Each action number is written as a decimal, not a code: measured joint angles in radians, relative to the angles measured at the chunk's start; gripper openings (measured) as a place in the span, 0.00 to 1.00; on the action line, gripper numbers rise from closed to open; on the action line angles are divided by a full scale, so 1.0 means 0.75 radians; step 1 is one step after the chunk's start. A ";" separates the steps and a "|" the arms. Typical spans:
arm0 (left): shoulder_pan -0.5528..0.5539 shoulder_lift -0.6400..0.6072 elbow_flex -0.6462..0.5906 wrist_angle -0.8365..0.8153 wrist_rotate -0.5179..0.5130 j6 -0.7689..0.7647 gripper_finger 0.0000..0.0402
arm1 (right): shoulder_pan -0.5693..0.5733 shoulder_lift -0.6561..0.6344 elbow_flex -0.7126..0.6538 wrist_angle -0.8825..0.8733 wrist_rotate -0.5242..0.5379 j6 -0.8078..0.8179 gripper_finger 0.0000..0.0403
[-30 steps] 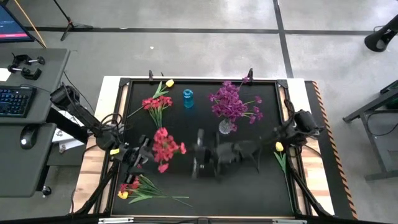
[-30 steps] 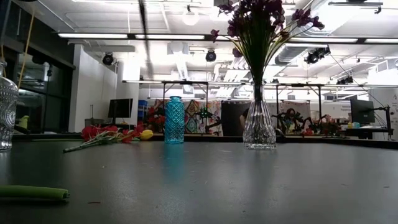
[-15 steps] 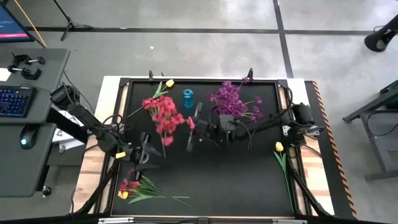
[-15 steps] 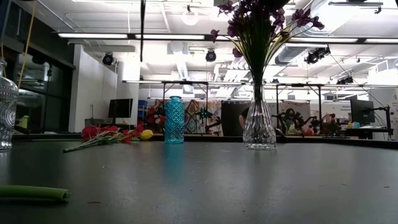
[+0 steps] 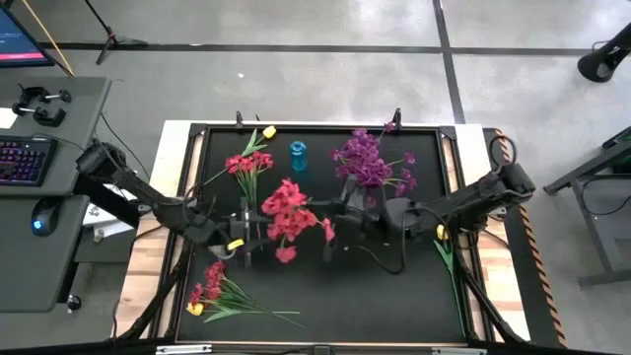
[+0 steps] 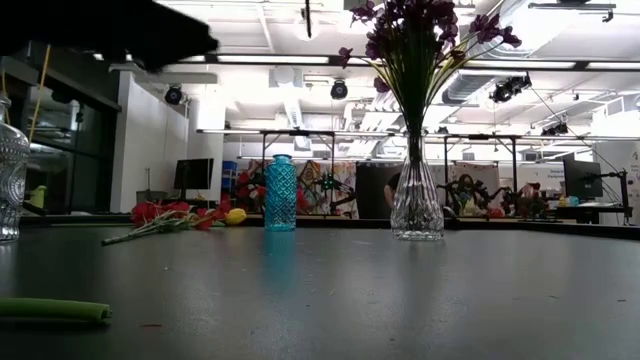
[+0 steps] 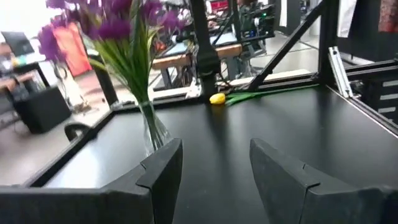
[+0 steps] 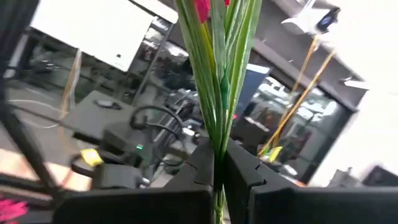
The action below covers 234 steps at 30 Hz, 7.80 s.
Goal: Sort flowers into vase by color
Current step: Put the right red flowers into the blue vase, then put the bottom red flowers into the blue vase
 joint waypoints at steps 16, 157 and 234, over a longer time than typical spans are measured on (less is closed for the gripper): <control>0.444 0.901 0.439 0.388 0.337 -0.017 0.27 | 0.040 -0.066 0.000 0.016 0.015 -0.132 0.00; -0.101 -0.257 -0.080 -0.001 0.346 0.328 0.00 | -0.646 0.439 -0.001 0.674 -0.001 0.366 0.00; -0.109 -0.336 -0.080 -0.142 -0.022 0.223 0.00 | -0.315 0.226 -0.001 -1.025 -0.740 1.276 0.80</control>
